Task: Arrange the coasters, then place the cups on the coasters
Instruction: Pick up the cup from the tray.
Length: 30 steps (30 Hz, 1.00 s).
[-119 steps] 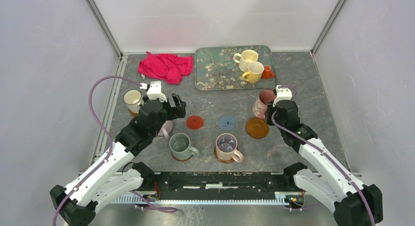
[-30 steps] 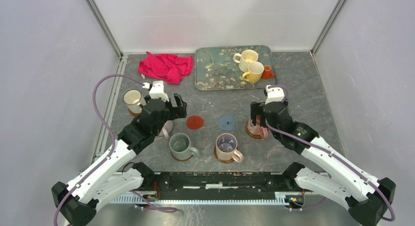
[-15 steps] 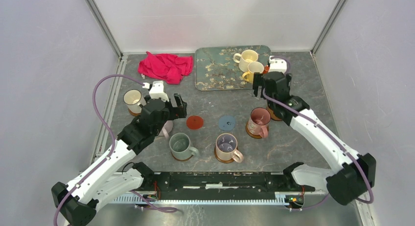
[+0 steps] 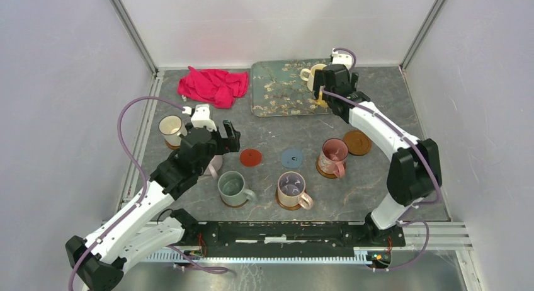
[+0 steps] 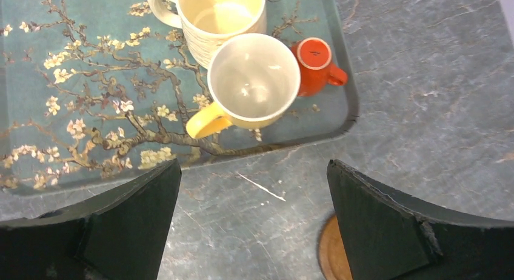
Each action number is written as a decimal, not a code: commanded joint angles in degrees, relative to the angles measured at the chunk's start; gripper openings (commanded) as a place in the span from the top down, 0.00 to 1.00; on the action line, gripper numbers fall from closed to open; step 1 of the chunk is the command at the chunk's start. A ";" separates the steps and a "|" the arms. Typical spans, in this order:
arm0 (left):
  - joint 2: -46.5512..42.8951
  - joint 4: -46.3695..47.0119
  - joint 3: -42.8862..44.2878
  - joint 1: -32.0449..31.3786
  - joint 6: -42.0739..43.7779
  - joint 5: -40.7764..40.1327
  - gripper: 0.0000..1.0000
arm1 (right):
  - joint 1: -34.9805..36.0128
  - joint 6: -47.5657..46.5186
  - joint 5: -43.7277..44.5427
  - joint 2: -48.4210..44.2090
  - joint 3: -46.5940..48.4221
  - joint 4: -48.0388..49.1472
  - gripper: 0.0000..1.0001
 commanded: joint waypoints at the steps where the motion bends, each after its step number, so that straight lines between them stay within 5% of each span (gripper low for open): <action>1: -1.05 2.06 0.23 0.18 -0.48 0.70 0.00 | -0.17 3.32 1.12 4.76 5.00 2.79 0.02; 30: -1.42 1.67 -0.04 0.20 -0.58 0.17 0.00 | -2.25 12.35 -1.78 15.83 6.25 8.18 0.02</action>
